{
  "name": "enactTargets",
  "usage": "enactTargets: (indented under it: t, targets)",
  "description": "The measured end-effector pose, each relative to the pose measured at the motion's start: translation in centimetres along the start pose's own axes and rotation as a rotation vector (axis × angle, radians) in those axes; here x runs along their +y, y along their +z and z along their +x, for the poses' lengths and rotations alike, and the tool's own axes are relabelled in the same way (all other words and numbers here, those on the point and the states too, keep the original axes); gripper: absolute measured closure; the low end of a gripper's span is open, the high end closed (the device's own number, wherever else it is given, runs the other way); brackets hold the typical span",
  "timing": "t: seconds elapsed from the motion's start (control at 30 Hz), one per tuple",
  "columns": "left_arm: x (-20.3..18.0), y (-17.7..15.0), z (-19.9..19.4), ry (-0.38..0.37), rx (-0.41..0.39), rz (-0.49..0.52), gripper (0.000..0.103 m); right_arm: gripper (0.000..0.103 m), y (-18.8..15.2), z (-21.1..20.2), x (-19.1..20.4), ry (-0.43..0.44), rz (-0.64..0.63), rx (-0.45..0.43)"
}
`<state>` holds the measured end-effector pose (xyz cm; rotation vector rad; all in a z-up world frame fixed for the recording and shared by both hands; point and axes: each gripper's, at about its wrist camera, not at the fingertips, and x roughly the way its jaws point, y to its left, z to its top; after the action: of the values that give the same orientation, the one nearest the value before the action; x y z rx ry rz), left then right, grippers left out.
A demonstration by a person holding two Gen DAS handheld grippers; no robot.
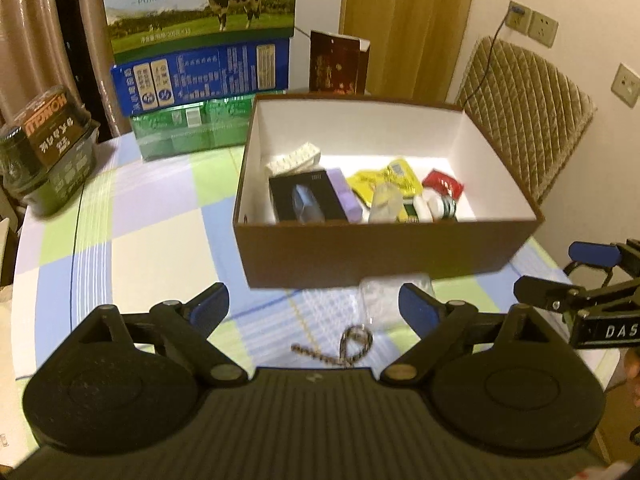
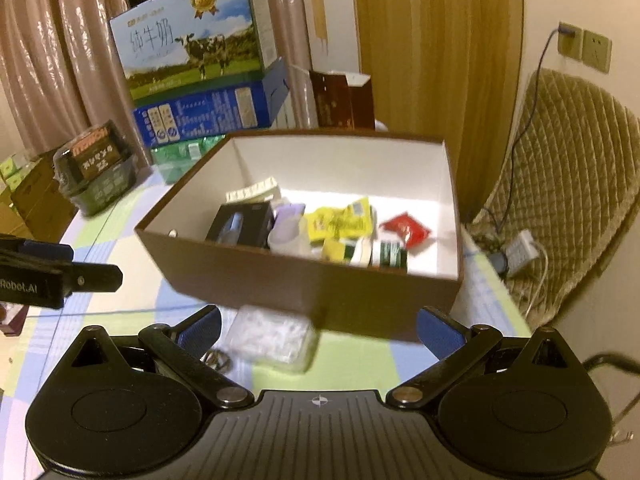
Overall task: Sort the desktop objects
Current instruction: 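Withdraw both open tools from the box toward the claw clip and floss box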
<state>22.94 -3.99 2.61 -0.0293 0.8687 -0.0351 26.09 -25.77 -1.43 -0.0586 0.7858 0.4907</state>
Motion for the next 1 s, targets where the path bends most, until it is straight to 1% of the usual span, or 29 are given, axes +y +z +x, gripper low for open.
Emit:
enactTargets:
  t: [0.33, 0.57, 1.0]
  targets:
    - [-0.3, -3.7, -0.4, -0.012, 0.071, 0.006, 0.013, 0.002, -2.6, -1.0, 0.3, -0.002, 0.023, 0.063]
    - [-1.1, -5.8, 0.0, -0.022, 0.094, 0.04, 0.013, 0.002, -4.6, -0.7, 0.4, -0.006, 0.042, 0.124]
    - [-1.5, -7.8, 0.7, -0.033, 0.124, 0.056, 0.013, 0.002, -7.0, 0.1, 0.1, -0.024, 0.074, 0.198]
